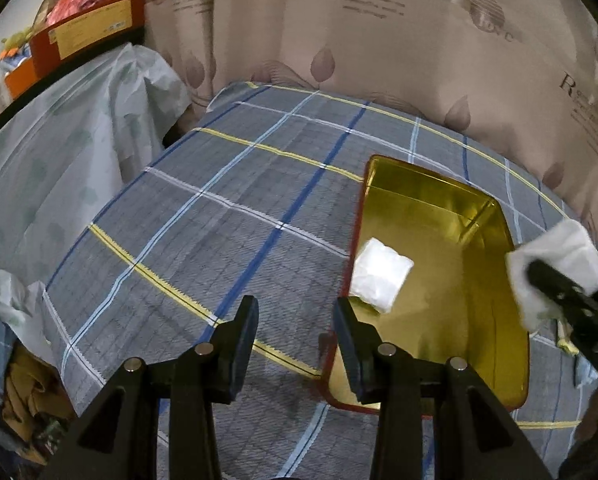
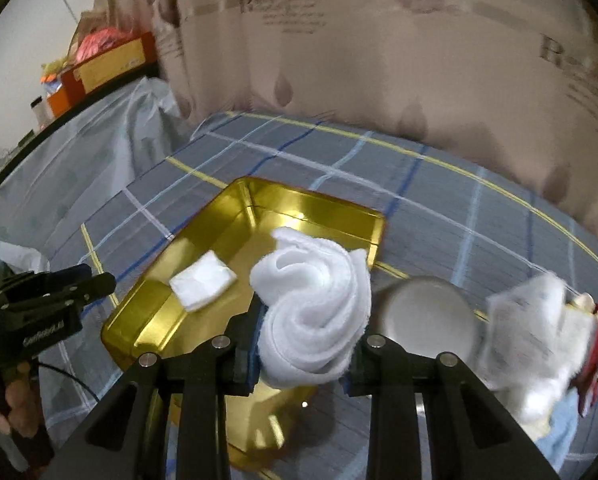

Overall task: Organize soft objects
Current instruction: 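Lower the white rolled towel into the gold tray and open the right tool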

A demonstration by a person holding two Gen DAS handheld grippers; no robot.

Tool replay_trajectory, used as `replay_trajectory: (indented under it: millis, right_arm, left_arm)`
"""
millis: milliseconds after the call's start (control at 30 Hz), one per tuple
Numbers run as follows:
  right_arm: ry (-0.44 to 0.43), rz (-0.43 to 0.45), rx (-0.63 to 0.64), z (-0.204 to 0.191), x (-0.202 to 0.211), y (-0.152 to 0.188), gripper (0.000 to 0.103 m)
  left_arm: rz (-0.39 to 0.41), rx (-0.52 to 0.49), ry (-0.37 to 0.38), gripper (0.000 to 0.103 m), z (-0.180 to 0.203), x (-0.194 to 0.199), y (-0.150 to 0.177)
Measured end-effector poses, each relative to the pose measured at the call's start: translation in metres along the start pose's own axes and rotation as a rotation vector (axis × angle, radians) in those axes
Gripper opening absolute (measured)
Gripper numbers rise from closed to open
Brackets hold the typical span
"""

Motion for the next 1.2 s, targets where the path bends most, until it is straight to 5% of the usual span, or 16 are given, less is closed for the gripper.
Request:
replay_trajectory:
  millis: [300, 433, 533, 700, 1200]
  right_arm:
    - [-0.016, -0.072, 0.067, -0.035, -0.044, -0.005, 0.028]
    - [-0.013, -0.081, 0.076, -0.039, -0.05, -0.006, 0.039]
    - [-0.009, -0.075, 0.073, -0.038, -0.049, -0.006, 0.059]
    - [-0.007, -0.049, 0.057, -0.029, -0.034, -0.006, 0.06]
    - [0.215, -0.006, -0.099, 0.124, 0.056, 0.029, 0.057]
  left_arm:
    - [-0.014, 0.016, 0.014, 0.04, -0.002, -0.002, 0.001]
    - [-0.019, 0.016, 0.015, 0.04, -0.001, -0.003, 0.002]
    - [-0.022, 0.015, 0.017, 0.04, 0.0, -0.004, 0.002]
    - [-0.026, 0.009, 0.014, 0.04, 0.0, -0.005, 0.003]
    - [-0.023, -0.018, 0.001, 0.04, 0.007, -0.007, 0.007]
Point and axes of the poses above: each gripper's, at about its wrist camera, not at the fingertips, and x roughly against the way its jaws point, z to its right, y to its underside, the point moved 9 cm from there along -x, roughly the way its jaws point, and after that the axes turned 5 degrees about x, right-handed, at the moved point
